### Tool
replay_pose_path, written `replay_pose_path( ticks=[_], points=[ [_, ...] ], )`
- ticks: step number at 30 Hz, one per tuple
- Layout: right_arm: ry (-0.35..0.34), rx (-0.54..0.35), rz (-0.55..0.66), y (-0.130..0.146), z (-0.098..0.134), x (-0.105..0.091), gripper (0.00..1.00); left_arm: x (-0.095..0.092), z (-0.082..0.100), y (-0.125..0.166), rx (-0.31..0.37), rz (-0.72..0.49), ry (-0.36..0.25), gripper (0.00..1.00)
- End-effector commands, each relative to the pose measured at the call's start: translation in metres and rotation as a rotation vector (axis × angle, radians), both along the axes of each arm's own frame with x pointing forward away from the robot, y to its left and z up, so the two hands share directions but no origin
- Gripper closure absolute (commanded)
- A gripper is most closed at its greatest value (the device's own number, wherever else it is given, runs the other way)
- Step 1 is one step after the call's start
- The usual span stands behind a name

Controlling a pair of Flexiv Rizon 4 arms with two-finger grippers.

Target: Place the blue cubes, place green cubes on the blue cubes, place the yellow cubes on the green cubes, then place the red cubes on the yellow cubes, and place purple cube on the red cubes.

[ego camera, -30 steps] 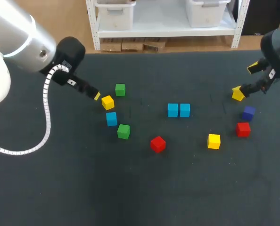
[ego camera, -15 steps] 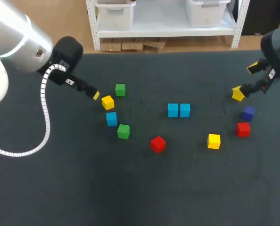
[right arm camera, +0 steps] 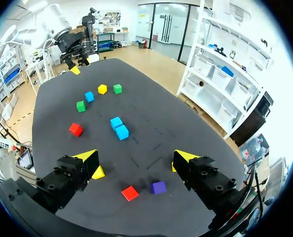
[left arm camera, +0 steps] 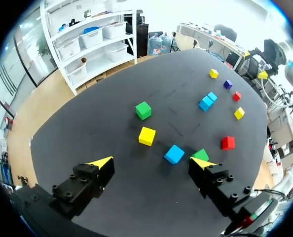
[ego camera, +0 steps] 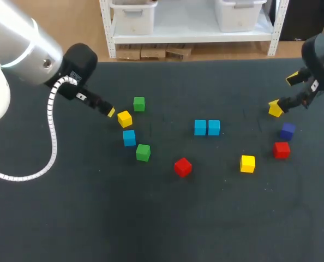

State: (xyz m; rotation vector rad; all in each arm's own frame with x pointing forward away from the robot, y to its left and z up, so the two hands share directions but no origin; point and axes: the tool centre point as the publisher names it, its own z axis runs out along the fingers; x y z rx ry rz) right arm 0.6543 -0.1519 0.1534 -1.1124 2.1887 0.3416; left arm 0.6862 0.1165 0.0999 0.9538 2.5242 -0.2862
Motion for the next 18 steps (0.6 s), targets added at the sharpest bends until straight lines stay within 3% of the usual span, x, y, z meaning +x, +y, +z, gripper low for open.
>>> replay_pose_path(
  ticks=[1, 9, 18],
  points=[
    [-0.002, 0.001, -0.001, 0.000, 0.000, -0.001, 0.00, 0.001, 0.004, -0.016, 0.082, -0.002, 0.006, 0.00],
    [-0.002, 0.001, -0.001, 0.000, 0.000, -0.001, 0.00, -0.001, 0.004, -0.027, 0.166, -0.029, 0.007, 0.00],
    [-0.002, 0.001, -0.001, 0.000, 0.000, -0.001, 0.00, -0.002, 0.001, -0.036, 0.214, -0.066, 0.027, 0.00]
  ],
)
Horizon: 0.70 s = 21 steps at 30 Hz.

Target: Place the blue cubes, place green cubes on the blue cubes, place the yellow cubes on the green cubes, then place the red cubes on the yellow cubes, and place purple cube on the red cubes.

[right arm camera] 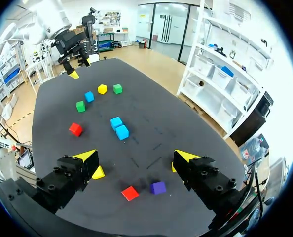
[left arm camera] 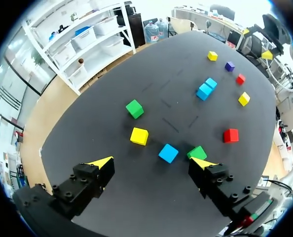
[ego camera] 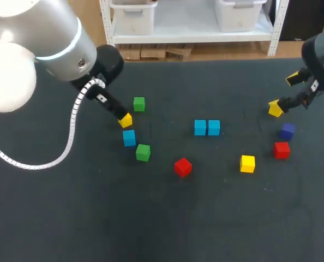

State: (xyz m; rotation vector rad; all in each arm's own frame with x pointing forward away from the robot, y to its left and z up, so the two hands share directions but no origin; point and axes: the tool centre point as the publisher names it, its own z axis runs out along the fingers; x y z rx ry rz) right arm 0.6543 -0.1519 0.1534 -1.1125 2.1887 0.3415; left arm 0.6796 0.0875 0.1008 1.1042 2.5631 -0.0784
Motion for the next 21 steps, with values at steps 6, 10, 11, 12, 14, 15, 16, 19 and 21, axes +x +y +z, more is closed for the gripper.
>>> replay_pose_path(
  ticks=[6, 10, 11, 12, 14, 15, 16, 19, 21],
  points=[
    [-0.002, 0.001, -0.001, 0.000, 0.000, -0.001, 0.00, 0.005, -0.003, -0.013, 0.058, -0.018, 0.031, 0.00],
    [-0.002, 0.001, -0.001, 0.000, 0.000, -0.001, 0.00, 0.005, -0.008, -0.016, 0.078, -0.032, 0.046, 0.00],
    [-0.002, 0.001, -0.001, 0.000, 0.000, -0.001, 0.00, 0.006, -0.010, -0.016, 0.082, -0.037, 0.051, 0.00],
    [-0.002, 0.001, -0.001, 0.000, 0.000, -0.001, 0.00, 0.006, -0.011, -0.018, 0.088, -0.043, 0.057, 0.00],
    [-0.002, 0.001, -0.001, 0.000, 0.000, -0.001, 0.00, 0.007, -0.014, -0.021, 0.102, -0.056, 0.065, 0.00],
    [-0.002, 0.001, -0.001, 0.000, 0.000, -0.001, 0.00, 0.007, -0.016, -0.023, 0.111, -0.066, 0.069, 0.00],
    [-0.002, 0.001, -0.001, 0.000, 0.000, -0.001, 0.00, 0.007, -0.018, -0.026, 0.121, -0.075, 0.074, 0.00],
    [-0.002, 0.001, -0.001, 0.000, 0.000, -0.001, 0.00, 0.007, -0.023, -0.032, 0.145, -0.101, 0.089, 0.00],
    [-0.002, 0.001, -0.001, 0.000, 0.000, -0.001, 0.00, 0.006, -0.027, -0.037, 0.162, -0.122, 0.095, 0.00]
  ],
)
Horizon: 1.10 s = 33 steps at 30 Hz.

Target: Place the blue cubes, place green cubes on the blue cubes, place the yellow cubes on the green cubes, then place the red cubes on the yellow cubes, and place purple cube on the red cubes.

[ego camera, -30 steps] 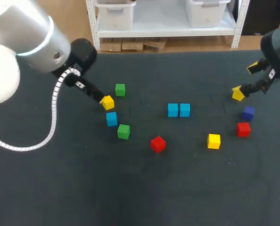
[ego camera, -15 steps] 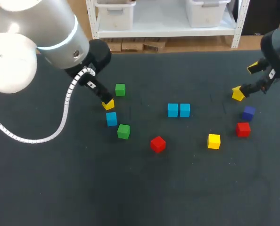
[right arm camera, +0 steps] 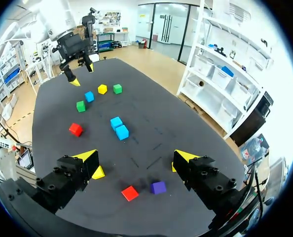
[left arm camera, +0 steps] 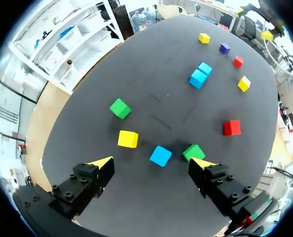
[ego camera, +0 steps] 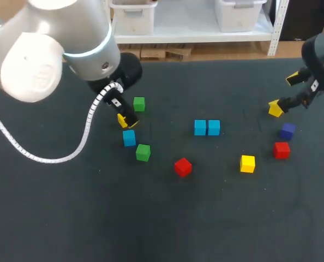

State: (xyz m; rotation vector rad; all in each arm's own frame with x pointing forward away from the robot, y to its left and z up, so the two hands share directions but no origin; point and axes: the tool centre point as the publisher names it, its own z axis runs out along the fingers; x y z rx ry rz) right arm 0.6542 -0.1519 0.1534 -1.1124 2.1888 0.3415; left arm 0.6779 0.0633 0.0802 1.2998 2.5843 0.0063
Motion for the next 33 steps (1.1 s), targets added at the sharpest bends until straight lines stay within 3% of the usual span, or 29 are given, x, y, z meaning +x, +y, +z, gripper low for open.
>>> replay_pose_path(
  ticks=[1, 11, 14, 26, 33],
  points=[
    [-0.002, 0.001, -0.001, 0.000, 0.000, -0.001, 0.00, 0.007, -0.008, -0.015, 0.070, -0.031, 0.038, 0.00],
    [-0.002, 0.001, -0.001, 0.000, 0.000, -0.001, 0.00, 0.002, -0.033, -0.007, 0.135, -0.120, 0.140, 0.00],
    [-0.002, 0.001, -0.001, 0.000, 0.000, -0.001, 0.00, 0.001, -0.040, -0.003, 0.167, -0.163, 0.140, 0.00],
    [-0.002, 0.001, -0.001, 0.000, 0.000, -0.001, 0.00, -0.003, -0.054, 0.001, 0.148, -0.308, 0.171, 0.00],
    [-0.002, 0.001, -0.001, 0.000, 0.000, -0.001, 0.00, -0.006, -0.063, -0.004, 0.110, -0.388, 0.145, 0.00]
  ],
)
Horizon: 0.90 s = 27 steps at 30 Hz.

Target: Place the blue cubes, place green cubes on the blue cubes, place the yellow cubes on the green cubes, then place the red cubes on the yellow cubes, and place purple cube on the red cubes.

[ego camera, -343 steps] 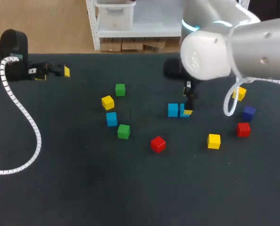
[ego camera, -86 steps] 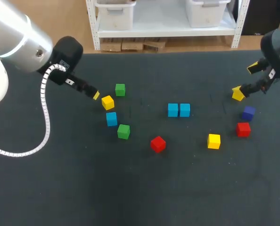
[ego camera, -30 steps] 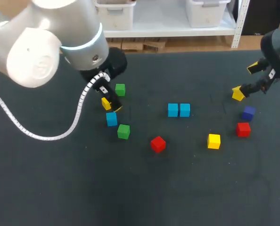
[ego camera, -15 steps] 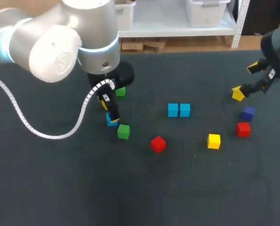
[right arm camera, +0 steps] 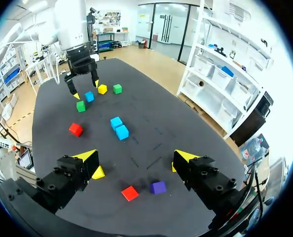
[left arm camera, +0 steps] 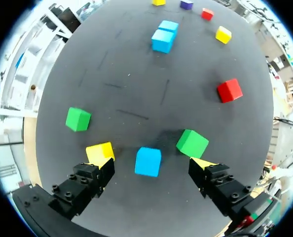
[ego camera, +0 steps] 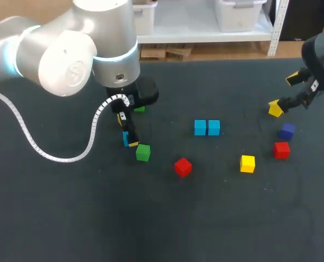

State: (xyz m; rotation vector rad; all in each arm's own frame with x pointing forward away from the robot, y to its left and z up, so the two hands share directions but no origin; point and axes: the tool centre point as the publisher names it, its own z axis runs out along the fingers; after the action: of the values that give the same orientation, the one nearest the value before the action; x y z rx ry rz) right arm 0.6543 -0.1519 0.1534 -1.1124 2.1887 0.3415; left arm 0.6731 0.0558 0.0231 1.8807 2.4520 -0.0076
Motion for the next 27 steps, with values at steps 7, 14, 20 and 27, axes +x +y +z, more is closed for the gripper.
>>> replay_pose_path(
  ticks=[7, 14, 20, 27],
  points=[
    [-0.002, 0.001, -0.001, 0.000, 0.000, -0.001, 0.00, -0.001, -0.011, 0.005, 0.003, -0.054, -0.007, 0.00],
    [-0.002, 0.001, -0.001, 0.000, 0.000, -0.001, 0.00, -0.002, -0.017, 0.004, 0.014, -0.092, 0.016, 0.00],
    [-0.002, 0.001, -0.001, 0.000, 0.000, -0.001, 0.00, -0.001, -0.023, 0.002, 0.017, -0.104, 0.038, 0.11],
    [-0.002, 0.001, -0.001, 0.000, 0.000, -0.001, 0.00, 0.001, -0.028, 0.002, 0.027, -0.106, 0.050, 0.49]
  ],
)
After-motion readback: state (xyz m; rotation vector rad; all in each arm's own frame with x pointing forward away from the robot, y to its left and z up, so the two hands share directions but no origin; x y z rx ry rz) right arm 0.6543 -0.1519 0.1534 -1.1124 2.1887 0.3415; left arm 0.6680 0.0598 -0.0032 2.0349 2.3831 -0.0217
